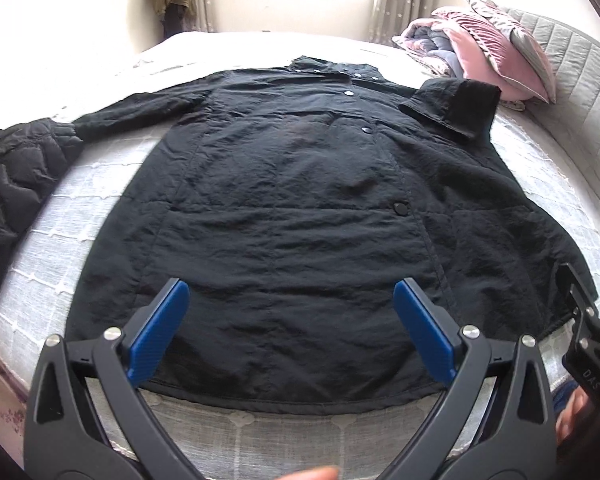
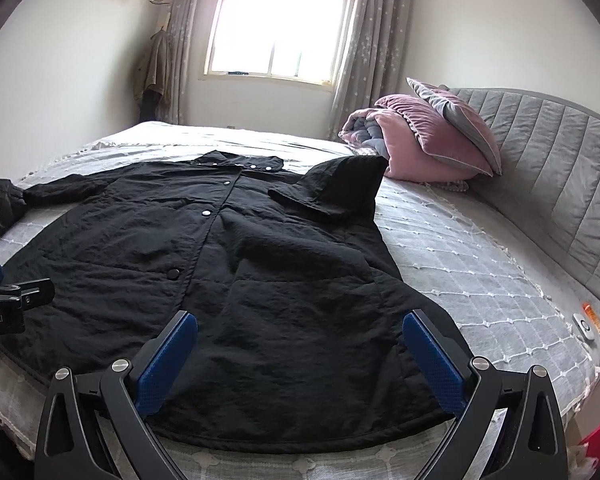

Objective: Fold large clothes

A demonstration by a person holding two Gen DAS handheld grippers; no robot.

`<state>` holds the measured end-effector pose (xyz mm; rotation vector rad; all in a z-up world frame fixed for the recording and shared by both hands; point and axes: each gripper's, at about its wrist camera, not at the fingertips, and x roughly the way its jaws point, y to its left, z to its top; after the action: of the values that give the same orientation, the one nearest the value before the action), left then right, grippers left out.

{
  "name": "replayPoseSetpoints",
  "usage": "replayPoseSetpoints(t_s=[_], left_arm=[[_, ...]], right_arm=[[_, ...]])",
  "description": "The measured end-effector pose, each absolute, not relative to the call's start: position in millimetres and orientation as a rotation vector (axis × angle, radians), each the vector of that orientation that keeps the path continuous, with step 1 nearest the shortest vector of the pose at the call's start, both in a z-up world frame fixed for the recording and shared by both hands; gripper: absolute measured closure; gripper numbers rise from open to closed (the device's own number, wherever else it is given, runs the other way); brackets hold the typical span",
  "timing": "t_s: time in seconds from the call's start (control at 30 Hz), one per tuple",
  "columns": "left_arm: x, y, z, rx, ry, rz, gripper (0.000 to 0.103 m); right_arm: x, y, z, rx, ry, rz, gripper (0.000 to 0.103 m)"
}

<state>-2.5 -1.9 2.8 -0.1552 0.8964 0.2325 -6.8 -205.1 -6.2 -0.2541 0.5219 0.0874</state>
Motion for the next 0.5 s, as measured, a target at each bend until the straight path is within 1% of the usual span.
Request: replayPoseSetpoints(t_s=[0.23, 0.4, 0.5], left_arm=[[-4, -2, 0, -0.151, 0.867, 0.247, 0.001], [-7, 3, 2, -0.178, 0.812, 0.285, 0.001], [-4, 9, 1, -0.204, 0.829, 0.263, 0.001]], right_arm=[[-5, -208, -7, -0.229, 0.521, 0.103, 0.0], [0, -209, -9, -0.221, 0.558, 0.117, 0.0], [1, -210, -12, -0.234, 0.563, 0.106, 0.0]])
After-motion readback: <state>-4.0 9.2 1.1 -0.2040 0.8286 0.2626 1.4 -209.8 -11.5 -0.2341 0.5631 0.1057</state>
